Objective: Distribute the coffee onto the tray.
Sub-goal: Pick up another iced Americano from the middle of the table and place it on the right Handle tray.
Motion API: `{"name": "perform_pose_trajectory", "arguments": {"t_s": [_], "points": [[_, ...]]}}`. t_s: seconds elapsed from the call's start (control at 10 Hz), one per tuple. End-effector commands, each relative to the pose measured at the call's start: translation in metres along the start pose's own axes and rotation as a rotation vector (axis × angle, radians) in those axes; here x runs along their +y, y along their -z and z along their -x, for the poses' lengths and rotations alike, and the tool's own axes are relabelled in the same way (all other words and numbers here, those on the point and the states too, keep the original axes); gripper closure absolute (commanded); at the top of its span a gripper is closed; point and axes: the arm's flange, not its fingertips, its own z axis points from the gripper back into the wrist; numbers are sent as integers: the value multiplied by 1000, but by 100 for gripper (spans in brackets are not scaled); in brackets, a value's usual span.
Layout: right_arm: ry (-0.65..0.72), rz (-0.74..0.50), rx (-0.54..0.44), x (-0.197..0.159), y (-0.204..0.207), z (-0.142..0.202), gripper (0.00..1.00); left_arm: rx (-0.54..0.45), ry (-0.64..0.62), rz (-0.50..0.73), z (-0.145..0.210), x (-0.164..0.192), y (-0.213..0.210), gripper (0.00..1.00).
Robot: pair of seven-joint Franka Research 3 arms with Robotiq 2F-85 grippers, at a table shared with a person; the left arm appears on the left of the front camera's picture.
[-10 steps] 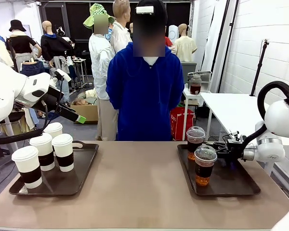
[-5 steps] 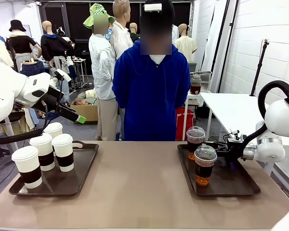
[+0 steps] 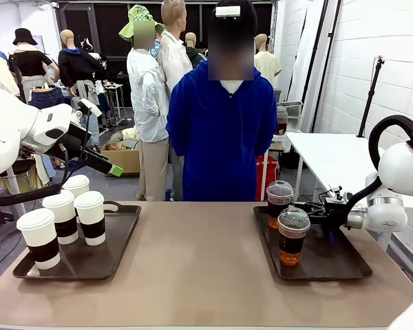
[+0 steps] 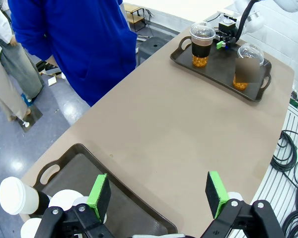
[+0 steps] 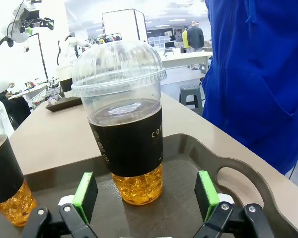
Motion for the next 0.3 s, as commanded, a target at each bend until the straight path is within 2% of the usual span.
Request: {"name": "perform_pose_trajectory", "arguments": {"t_s": [0.0, 0.2], "points": [[-2, -11, 9, -1, 0, 0, 0, -4, -4, 5, 1, 1, 0, 0], [-2, -11, 9, -1, 0, 0, 0, -4, -4, 5, 1, 1, 0, 0]]}}
